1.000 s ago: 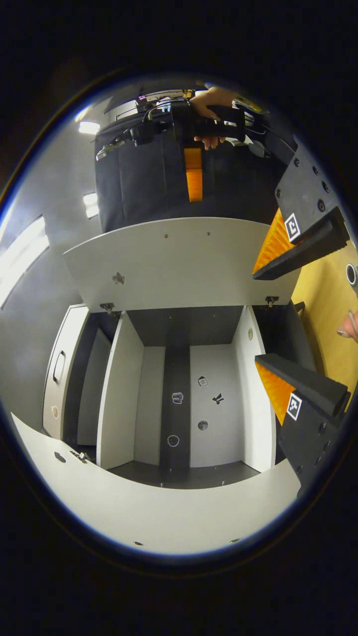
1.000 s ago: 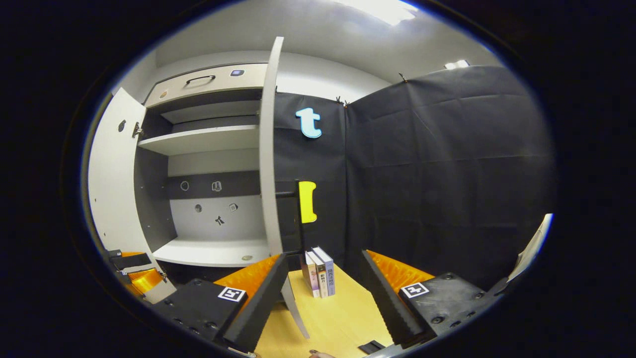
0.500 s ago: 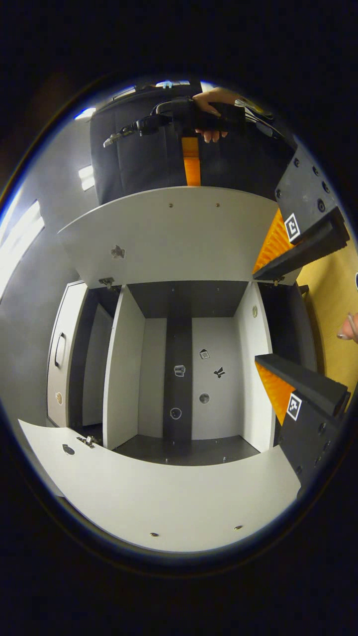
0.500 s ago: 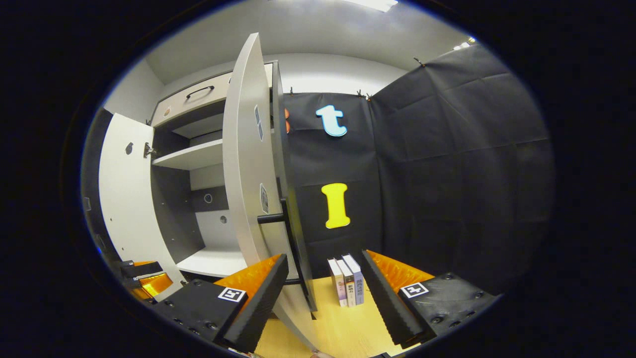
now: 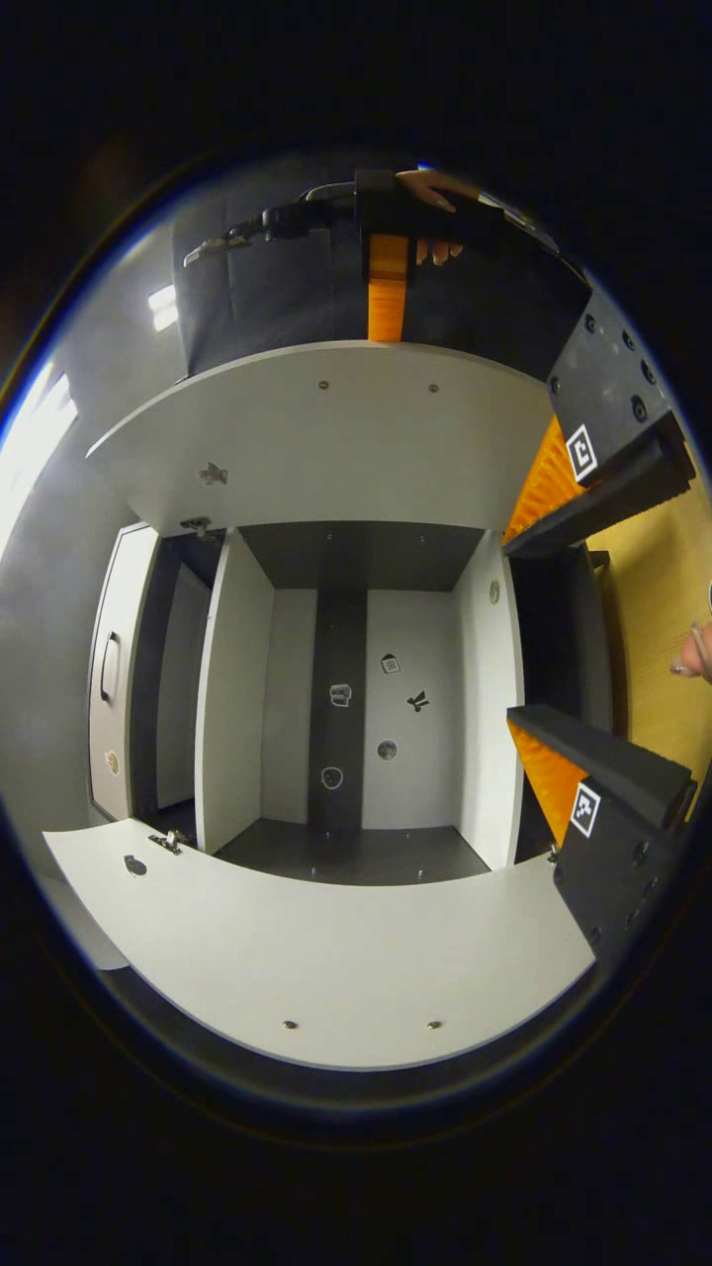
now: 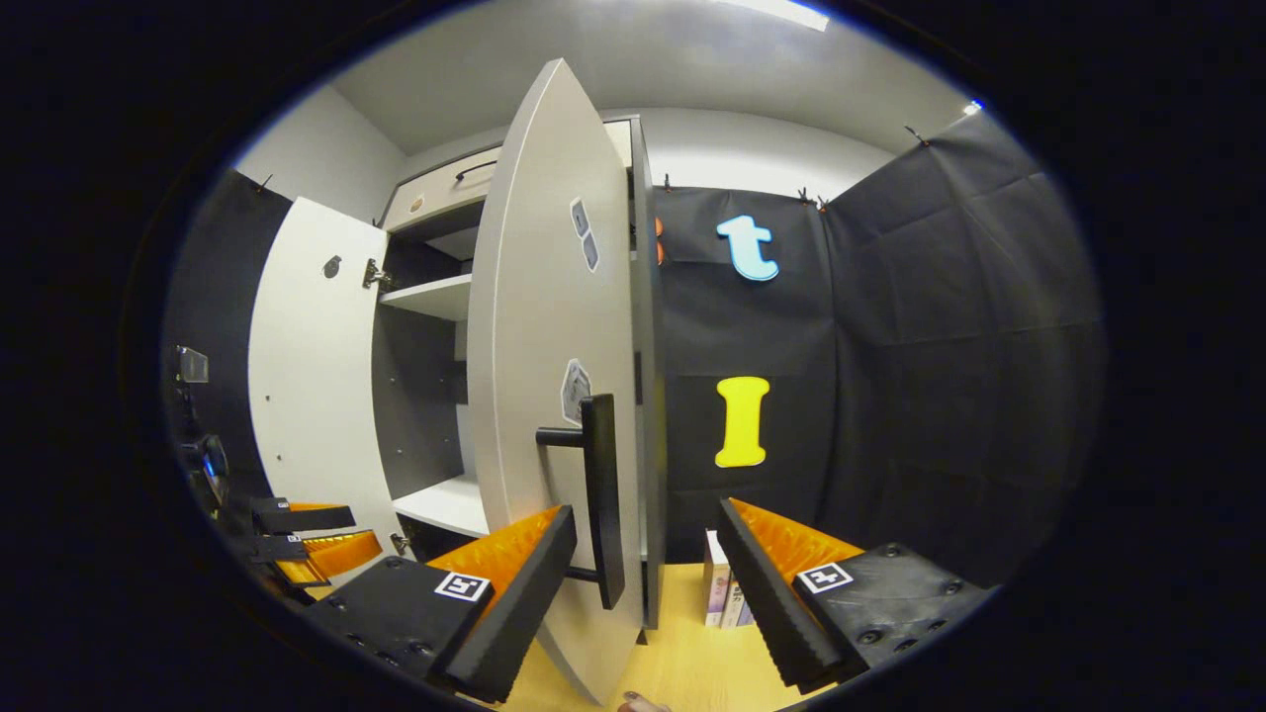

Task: Grasp the bottle in the cabinet with the left hand and place it on the coaster, then close the right door with the right hand and the left door with the left hand.

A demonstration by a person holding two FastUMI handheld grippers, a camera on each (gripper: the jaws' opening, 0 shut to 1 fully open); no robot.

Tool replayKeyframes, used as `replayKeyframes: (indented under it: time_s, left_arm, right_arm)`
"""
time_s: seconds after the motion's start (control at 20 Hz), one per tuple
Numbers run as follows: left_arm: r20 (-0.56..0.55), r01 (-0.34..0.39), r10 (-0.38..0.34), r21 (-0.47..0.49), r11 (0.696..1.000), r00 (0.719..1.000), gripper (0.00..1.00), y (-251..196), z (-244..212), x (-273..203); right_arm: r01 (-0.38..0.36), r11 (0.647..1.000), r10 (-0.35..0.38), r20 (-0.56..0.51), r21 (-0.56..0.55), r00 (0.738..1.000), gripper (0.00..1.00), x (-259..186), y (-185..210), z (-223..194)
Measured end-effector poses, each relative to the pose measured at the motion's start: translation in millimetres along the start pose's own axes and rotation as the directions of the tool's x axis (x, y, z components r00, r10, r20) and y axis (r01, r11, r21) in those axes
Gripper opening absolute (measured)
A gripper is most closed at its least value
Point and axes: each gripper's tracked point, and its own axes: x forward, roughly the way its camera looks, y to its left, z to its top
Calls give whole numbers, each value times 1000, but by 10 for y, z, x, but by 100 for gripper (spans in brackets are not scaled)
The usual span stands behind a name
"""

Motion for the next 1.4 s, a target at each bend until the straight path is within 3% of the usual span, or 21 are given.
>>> replayKeyframes:
  time_s: [0.25, 0.65, 1.0, 1.2, 1.4]
  left_arm:
    - [-2, -35, 35, 34, 999, 999, 94, 271, 63, -81]
    - [-2, -59, 59, -1, 998, 998, 94, 799, 79, -158]
    - [21, -102, 102, -23, 995, 995, 96, 1118, 202, -439]
    - [23, -197, 197, -25, 980, 980, 96, 1322, 273, -776]
    - [62, -310, 312, -39, 950, 948, 96, 1618, 438, -1167]
  right_arm:
    - [-72, 997, 72, -15, 10, 997, 97, 154, 391, -55]
    - [-149, 988, 150, -29, 34, 988, 97, 589, 1102, -204]
    - [-132, 991, 132, -27, 17, 991, 97, 1177, 1531, -372]
    - [-108, 994, 108, -4, -21, 994, 96, 1484, 1697, -391]
    - [-81, 996, 81, 12, -22, 997, 96, 1773, 1802, -405]
